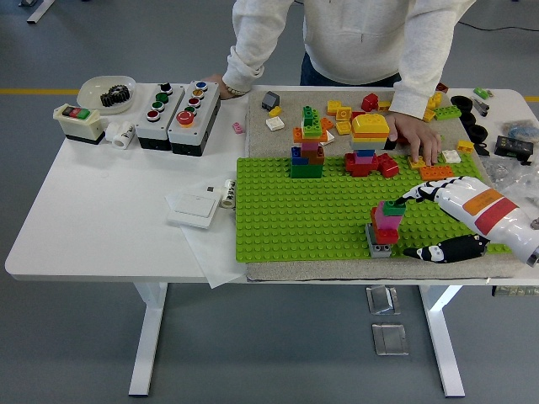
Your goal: Pick up the brick,pile it on top of brick,press brick,pick up the brick,pile it on top of brick,press brick
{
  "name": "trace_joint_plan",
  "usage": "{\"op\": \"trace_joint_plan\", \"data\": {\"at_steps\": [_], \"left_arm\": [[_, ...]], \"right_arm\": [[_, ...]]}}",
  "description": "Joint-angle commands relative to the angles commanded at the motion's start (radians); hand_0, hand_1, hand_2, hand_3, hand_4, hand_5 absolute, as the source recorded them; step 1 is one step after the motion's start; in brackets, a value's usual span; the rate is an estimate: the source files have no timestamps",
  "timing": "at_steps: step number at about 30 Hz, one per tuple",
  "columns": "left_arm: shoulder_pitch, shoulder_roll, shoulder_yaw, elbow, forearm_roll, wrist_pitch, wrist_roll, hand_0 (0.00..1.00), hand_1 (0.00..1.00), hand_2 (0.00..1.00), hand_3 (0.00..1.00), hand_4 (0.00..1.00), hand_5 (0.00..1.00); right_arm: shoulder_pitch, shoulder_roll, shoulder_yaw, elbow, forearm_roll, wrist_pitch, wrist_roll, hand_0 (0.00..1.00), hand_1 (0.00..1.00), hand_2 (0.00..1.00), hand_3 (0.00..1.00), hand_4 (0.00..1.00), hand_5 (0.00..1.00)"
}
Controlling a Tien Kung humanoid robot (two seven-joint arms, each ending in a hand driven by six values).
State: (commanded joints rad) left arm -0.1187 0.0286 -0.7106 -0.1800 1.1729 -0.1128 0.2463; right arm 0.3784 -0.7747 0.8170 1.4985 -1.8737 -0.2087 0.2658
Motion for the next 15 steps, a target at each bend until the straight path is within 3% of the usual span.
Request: {"op": "trace_joint_plan", "data": {"at_steps": [15], "left_arm": [[-0.003,0.000,0.008,0.000,-0.009,0.000,-0.001,0.838,0.719,0.598,0.532,0.526,0.508]], "right_arm": [[0.009,-0.001,0.000,0.002,0.010,-0.009,0.005,0.607,0.631,0.758,0.717,0.941,0.509]]}}
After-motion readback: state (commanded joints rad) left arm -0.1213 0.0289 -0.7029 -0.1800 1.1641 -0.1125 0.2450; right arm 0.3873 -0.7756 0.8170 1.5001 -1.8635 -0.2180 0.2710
